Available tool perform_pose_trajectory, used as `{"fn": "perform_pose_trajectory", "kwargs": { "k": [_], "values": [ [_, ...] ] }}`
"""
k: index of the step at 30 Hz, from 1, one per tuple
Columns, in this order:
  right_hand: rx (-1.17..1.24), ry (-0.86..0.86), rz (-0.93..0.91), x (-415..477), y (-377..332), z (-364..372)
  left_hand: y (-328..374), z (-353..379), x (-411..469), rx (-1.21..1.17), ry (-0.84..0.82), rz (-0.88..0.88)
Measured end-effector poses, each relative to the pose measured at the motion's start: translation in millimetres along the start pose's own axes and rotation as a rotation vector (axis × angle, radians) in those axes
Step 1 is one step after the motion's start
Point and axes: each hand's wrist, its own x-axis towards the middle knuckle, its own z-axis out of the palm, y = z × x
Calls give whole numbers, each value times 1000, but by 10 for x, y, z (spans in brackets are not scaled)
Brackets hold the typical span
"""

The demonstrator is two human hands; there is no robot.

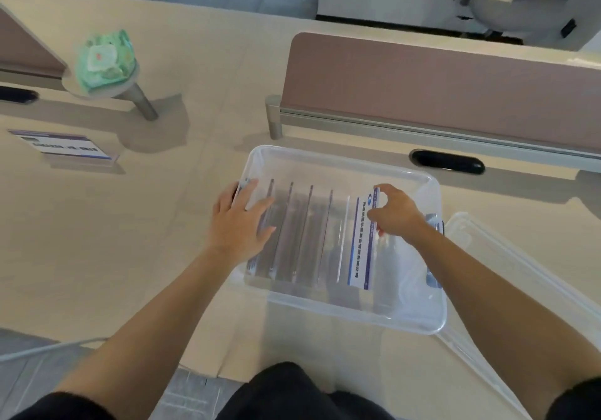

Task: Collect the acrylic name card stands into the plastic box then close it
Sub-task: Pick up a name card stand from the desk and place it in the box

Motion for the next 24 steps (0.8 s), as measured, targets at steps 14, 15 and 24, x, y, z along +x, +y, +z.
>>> {"fn": "perform_pose_trajectory", "kwargs": {
  "k": [14, 15, 24],
  "values": [
    [34, -200, -51, 170, 283, 170, 42, 40, 17, 125, -83, -54],
    [32, -263, -97, 121, 345, 173, 44, 41, 18, 127, -78, -54],
    [2, -487, -159, -24, 445, 327, 37, 39, 28, 131, -66, -74]
  ]
}}
